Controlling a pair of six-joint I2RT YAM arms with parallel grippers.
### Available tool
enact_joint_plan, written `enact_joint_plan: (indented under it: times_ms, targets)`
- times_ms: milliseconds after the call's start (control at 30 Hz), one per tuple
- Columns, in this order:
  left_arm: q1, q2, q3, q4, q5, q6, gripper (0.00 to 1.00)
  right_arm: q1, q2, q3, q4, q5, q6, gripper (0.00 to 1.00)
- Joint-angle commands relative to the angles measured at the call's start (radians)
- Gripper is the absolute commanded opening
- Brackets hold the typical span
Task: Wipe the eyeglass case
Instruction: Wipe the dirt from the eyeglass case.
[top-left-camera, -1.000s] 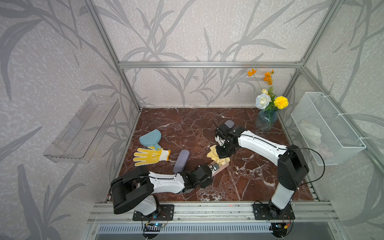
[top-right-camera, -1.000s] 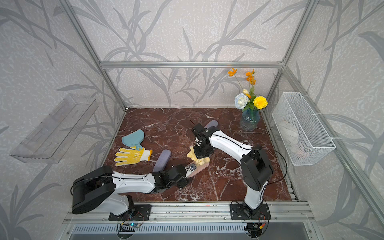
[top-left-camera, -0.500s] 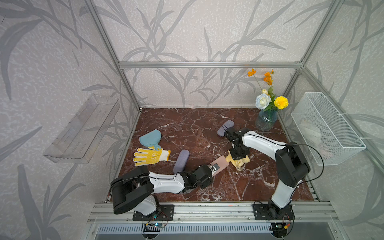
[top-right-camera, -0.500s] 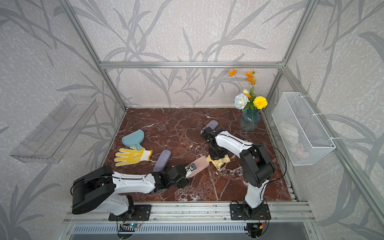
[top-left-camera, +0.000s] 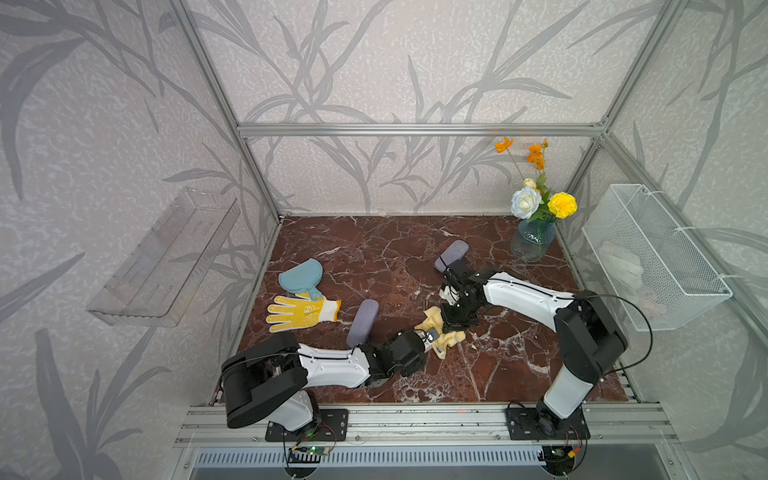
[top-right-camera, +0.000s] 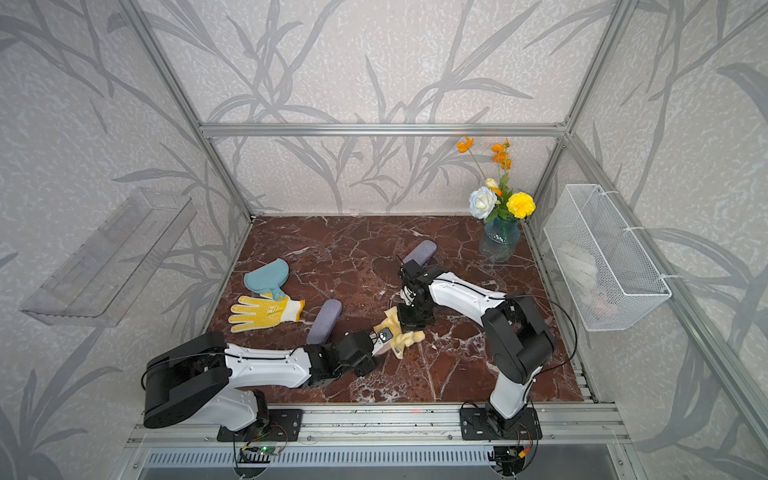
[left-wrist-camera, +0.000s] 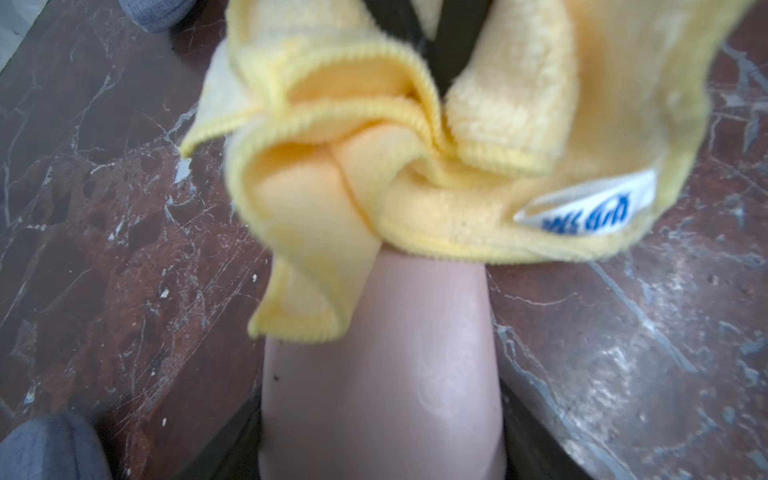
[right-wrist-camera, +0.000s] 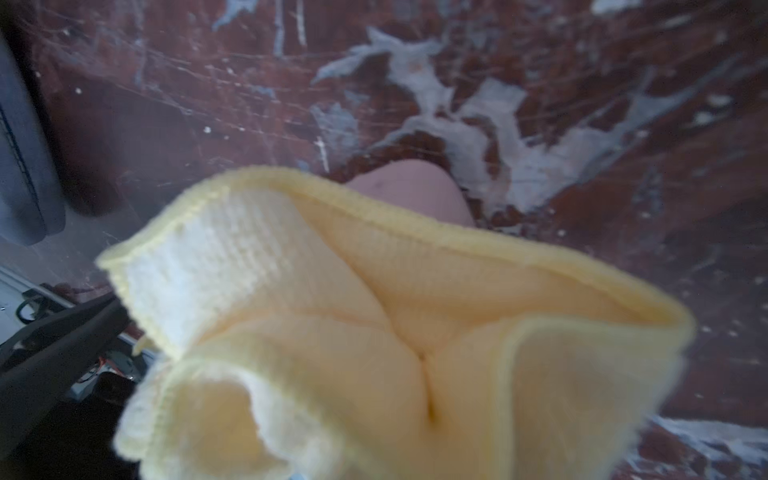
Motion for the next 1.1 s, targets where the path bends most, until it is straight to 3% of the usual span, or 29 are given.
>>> enact_joint_plan:
  times_ms: [0,67,167,433,600,733,833,967,1067]
  targets:
    - [-0.036,-0.009,0.046,0.004,-0.106,0.045,0.0,-0.05,0.015,0.083,-0.104,0.372,-0.081,0.0]
    - [-0.065,0.015,0.062,-0.012,-0.173,0.073,0.0,-0.032,-0.002,0.161,-0.177,0.56,-0.113,0.0]
    - [-0.106,0.061,0.093,-0.029,-0.283,0.107,0.0,0.004,-0.039,0.251,-0.229,0.638,-0.14,0.0]
    - [-0.187,0.198,0.174,-0.034,-0.464,0.191,0.0,0.157,0.023,0.426,-0.285,0.292,-0.12,0.0]
    - [-0.212,0.237,0.19,-0.037,-0.534,0.221,0.0,0.209,0.086,0.379,-0.231,0.069,-0.093,0.0]
    - [-0.22,0.258,0.194,-0.031,-0.565,0.239,0.0,0.188,0.122,0.336,-0.232,0.04,-0.119,0.0]
    - [-0.221,0.255,0.194,-0.027,-0.575,0.243,0.0,0.1,0.106,0.234,-0.202,0.039,-0.121,0.0]
    - [-0.221,0.262,0.194,-0.029,-0.579,0.233,0.0,-0.047,0.057,0.122,-0.194,0.175,-0.146,0.0]
    - [-0.221,0.266,0.195,-0.027,-0.579,0.232,0.0,-0.082,0.056,0.15,-0.261,0.497,-0.173,0.0]
